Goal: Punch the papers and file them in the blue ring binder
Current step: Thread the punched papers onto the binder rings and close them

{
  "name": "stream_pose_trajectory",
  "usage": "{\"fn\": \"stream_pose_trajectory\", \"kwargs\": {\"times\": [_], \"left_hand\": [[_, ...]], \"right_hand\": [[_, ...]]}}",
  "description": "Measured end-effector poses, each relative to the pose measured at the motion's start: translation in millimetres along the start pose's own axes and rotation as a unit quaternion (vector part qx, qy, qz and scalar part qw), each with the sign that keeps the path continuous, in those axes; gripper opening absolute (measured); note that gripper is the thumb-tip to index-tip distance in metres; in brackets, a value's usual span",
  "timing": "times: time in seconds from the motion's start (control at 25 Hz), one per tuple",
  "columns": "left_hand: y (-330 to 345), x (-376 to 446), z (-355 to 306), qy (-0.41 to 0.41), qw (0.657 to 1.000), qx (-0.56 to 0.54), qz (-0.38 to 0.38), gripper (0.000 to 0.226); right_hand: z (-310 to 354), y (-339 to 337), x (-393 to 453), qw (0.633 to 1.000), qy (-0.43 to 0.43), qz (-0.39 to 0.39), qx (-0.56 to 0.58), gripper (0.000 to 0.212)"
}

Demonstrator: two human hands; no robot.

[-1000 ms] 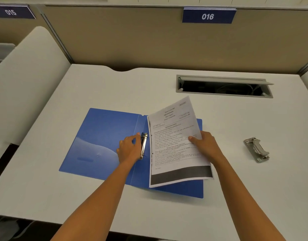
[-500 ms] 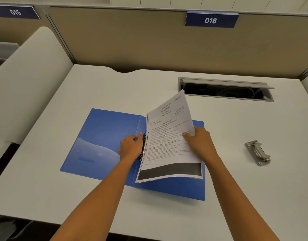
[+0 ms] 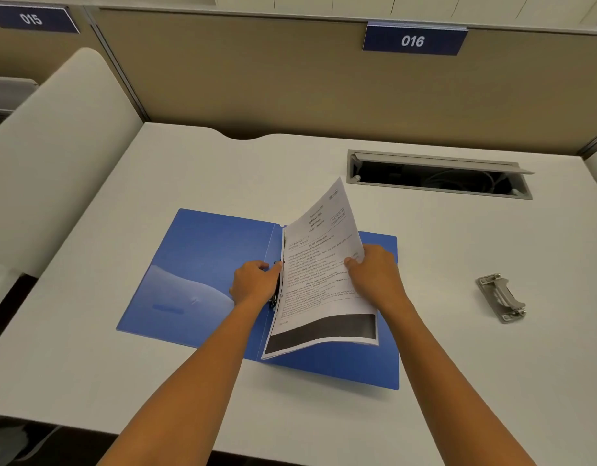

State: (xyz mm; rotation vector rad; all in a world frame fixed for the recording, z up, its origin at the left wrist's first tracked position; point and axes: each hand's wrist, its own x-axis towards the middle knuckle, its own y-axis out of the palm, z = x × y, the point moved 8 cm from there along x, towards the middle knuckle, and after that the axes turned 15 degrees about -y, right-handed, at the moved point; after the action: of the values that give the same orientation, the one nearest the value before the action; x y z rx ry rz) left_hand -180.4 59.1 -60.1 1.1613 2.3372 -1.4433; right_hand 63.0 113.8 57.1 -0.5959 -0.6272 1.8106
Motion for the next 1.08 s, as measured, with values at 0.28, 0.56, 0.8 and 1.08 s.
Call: {"fn": "stream_pose_trajectory", "kwargs": {"times": [0.28, 0.56, 0.8, 1.08], "left_hand": [[-3.7, -3.1, -2.3, -0.028, 0.999, -0.024, -0.008, 0.025], [11.7, -3.2, -0.5, -0.088, 0.993, -0.068, 0.04, 0.041], [16.9, 0.1, -0.1, -0.106, 0.989, -0.1, 0.039, 0.032], [25.5, 7.5, 3.2, -0.132, 0.987, -0.086, 0.019, 0.043]], "right_hand": [[7.0, -1.0, -2.0, 0.999, -0.012, -0.013, -0.03, 0.025], [14.8, 3.6, -3.8, 0.998, -0.021, -0.014, -0.052, 0.025], [16.3, 3.4, -3.4, 0.998, -0.024, -0.017, -0.057, 0.025], [6.9, 0.5, -4.5, 0.999, -0.017, -0.019, -0.045, 0.027]]}}
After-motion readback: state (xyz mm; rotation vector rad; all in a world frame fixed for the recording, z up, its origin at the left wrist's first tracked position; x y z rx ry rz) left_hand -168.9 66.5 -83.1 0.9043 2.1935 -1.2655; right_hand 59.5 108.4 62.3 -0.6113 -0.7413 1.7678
